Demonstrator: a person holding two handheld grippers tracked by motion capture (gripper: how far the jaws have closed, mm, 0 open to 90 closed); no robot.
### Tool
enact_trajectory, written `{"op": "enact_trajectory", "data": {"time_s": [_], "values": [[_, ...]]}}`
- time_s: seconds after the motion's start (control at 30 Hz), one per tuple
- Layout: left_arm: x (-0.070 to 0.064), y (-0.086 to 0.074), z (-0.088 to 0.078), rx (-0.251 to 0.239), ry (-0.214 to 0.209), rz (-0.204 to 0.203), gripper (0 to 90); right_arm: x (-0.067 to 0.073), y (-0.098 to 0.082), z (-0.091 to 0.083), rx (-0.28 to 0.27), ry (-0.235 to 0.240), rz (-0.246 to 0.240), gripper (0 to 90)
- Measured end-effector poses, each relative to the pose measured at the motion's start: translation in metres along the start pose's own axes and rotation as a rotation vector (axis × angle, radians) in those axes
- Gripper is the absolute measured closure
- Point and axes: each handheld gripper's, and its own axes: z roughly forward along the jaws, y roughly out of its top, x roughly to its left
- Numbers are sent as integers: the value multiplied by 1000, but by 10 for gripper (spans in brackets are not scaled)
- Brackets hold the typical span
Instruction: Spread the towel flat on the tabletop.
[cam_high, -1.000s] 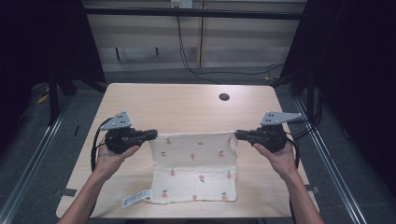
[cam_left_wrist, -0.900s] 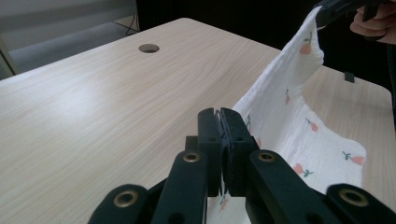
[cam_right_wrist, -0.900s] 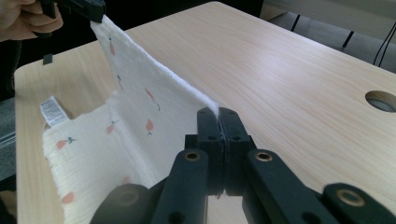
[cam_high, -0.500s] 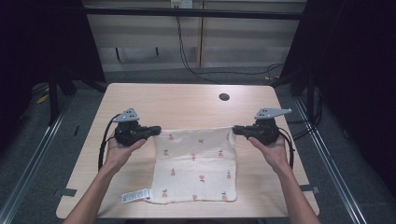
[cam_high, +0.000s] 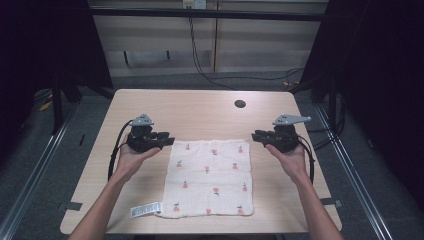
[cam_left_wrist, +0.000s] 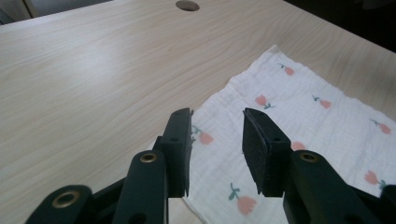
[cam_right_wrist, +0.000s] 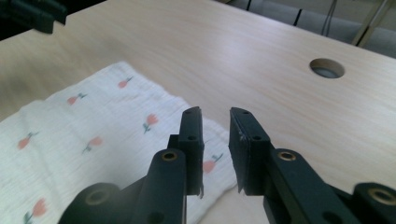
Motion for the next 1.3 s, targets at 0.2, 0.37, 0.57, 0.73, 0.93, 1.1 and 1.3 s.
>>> {"op": "enact_trajectory", "data": {"time_s": [0.2,0.37,0.57,0.73,0.93,1.1,1.3], "values": [[-19,-14,-8,54,-8,65,609,18,-13,-9,67,54,-43,691],[-30,-28,-6,103,-134,57,688,34,-29,-9,115,98,-58,667],[-41,-53,4,178,-163,87,688,64,-62,8,173,181,-83,668],[-44,-66,13,235,-213,108,784,74,-75,25,267,160,-121,643],[-52,-75,14,266,-199,141,704,75,-81,30,295,116,-178,682],[-53,-75,11,257,-188,150,705,74,-81,29,303,118,-178,772],[-54,-78,15,269,-204,134,799,69,-82,27,307,140,-153,855]]}}
